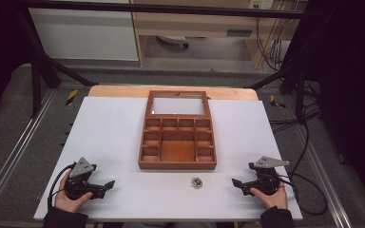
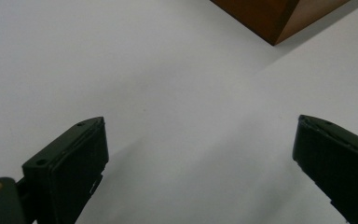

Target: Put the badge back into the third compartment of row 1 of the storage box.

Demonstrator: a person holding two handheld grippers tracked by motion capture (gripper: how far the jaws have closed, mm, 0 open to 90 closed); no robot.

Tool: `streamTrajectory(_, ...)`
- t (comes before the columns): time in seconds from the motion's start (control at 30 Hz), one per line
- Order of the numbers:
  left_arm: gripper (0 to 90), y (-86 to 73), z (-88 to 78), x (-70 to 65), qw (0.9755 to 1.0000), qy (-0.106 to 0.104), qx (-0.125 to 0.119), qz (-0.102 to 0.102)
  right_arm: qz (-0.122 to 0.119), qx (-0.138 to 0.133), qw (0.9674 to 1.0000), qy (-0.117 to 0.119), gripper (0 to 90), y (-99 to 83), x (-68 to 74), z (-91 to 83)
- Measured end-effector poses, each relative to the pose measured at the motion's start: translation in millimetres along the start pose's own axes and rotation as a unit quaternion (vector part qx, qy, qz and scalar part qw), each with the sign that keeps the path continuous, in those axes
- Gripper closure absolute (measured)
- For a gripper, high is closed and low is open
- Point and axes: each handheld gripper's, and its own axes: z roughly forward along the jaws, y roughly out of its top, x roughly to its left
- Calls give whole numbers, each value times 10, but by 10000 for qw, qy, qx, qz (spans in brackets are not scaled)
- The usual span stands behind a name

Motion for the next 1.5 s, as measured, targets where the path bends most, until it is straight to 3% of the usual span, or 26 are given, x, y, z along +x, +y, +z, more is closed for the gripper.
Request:
streamTrajectory(0.67,32,-17,-6,-2,10000,50,9,-19,-71,97,9999,-37,8,11,68,36)
streamTrajectory(1.5,35,-17,2,0,10000,65,21,-29,-300,138,9993,198,15,105,322,151)
